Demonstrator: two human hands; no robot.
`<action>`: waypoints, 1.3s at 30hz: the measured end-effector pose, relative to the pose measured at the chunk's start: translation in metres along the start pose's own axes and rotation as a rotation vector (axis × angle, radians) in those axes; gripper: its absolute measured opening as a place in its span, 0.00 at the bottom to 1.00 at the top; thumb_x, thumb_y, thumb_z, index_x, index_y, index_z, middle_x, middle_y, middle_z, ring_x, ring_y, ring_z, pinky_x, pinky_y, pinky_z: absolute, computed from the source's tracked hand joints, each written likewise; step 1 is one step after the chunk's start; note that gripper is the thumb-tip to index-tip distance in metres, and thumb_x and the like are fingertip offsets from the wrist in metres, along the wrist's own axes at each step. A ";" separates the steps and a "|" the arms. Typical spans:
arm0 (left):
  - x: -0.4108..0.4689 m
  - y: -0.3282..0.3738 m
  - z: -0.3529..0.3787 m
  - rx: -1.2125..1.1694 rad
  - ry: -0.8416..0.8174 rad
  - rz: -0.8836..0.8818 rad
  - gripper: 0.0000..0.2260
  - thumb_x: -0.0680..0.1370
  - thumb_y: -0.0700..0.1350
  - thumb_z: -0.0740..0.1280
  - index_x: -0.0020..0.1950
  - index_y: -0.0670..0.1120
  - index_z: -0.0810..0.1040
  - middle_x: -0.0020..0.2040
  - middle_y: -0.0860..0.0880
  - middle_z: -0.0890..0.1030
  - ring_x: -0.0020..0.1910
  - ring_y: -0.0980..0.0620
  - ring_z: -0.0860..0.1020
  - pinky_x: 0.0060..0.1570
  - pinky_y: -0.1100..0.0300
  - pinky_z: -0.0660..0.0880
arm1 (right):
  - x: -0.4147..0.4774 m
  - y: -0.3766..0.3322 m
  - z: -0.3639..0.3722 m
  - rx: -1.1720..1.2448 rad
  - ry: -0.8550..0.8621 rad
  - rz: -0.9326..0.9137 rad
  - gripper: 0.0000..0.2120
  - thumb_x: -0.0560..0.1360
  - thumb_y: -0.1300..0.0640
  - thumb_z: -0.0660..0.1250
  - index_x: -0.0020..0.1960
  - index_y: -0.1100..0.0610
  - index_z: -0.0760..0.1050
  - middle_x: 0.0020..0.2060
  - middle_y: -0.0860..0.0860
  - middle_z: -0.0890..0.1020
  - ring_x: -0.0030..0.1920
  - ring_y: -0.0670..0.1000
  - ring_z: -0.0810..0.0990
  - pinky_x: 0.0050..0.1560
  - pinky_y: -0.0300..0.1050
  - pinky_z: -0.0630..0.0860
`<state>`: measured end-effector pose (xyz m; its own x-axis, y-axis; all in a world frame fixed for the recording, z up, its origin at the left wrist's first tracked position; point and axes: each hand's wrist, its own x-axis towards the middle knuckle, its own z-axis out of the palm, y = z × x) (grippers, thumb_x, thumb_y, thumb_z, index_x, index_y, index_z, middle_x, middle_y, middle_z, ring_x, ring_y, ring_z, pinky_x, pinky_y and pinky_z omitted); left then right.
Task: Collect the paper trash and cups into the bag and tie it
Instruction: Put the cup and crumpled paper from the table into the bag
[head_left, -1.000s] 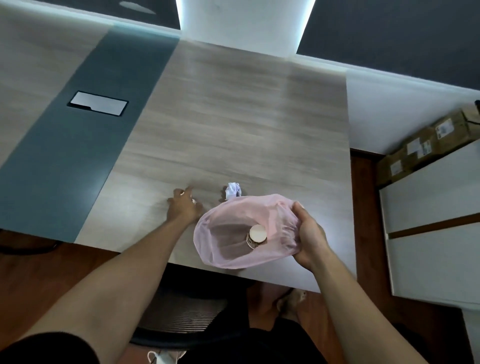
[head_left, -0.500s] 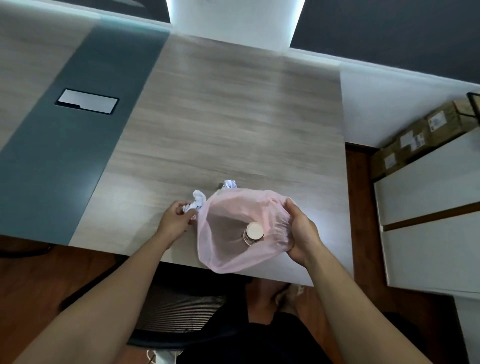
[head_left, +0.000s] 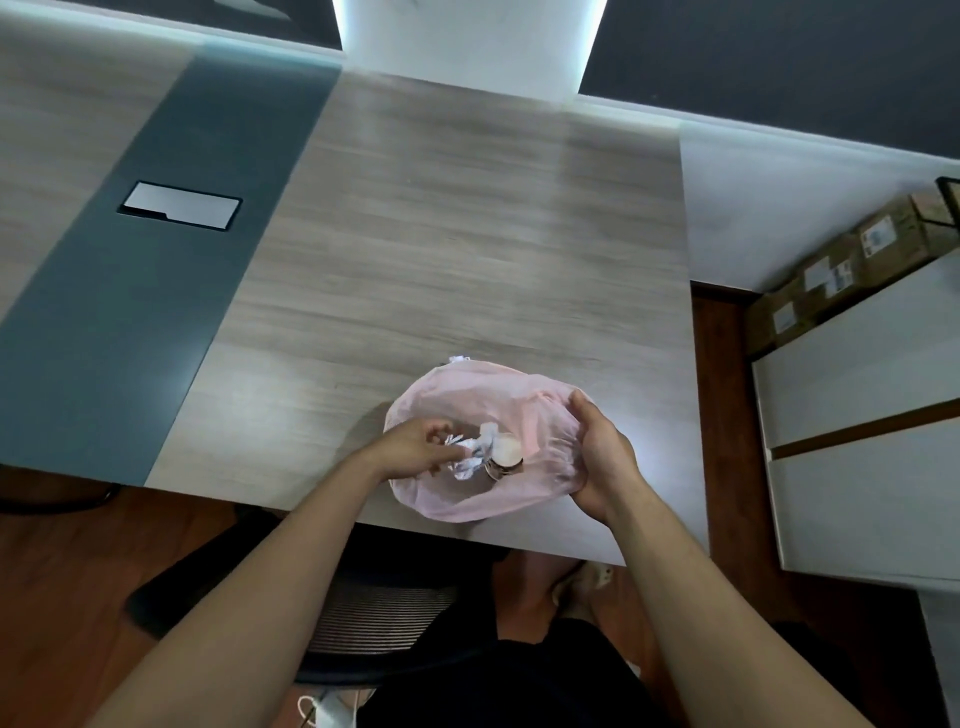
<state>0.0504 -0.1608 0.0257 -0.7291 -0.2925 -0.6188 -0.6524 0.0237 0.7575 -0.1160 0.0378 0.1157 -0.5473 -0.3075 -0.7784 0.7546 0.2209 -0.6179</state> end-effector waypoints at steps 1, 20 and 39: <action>0.006 -0.005 0.007 0.106 0.032 -0.054 0.15 0.79 0.51 0.78 0.63 0.49 0.83 0.45 0.49 0.85 0.42 0.52 0.82 0.37 0.62 0.78 | -0.001 0.000 -0.001 0.001 0.004 0.003 0.16 0.84 0.44 0.71 0.62 0.54 0.87 0.55 0.53 0.91 0.56 0.56 0.90 0.62 0.57 0.85; 0.118 0.054 -0.029 -0.034 0.446 -0.064 0.08 0.83 0.47 0.67 0.49 0.49 0.85 0.48 0.43 0.86 0.37 0.46 0.80 0.38 0.58 0.77 | 0.014 -0.025 -0.042 0.185 0.024 0.007 0.20 0.86 0.42 0.69 0.67 0.56 0.85 0.61 0.58 0.89 0.64 0.61 0.87 0.72 0.63 0.80; 0.138 0.014 0.004 -0.017 0.686 -0.060 0.11 0.78 0.40 0.72 0.61 0.48 0.83 0.56 0.48 0.86 0.55 0.45 0.84 0.54 0.55 0.78 | 0.043 -0.032 -0.046 0.089 0.006 0.081 0.19 0.85 0.43 0.70 0.62 0.57 0.87 0.57 0.56 0.91 0.60 0.59 0.89 0.65 0.59 0.83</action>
<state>-0.0604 -0.1965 -0.0495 -0.3920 -0.8322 -0.3922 -0.6799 -0.0251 0.7329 -0.1810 0.0599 0.0968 -0.4855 -0.2862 -0.8261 0.8253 0.1617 -0.5410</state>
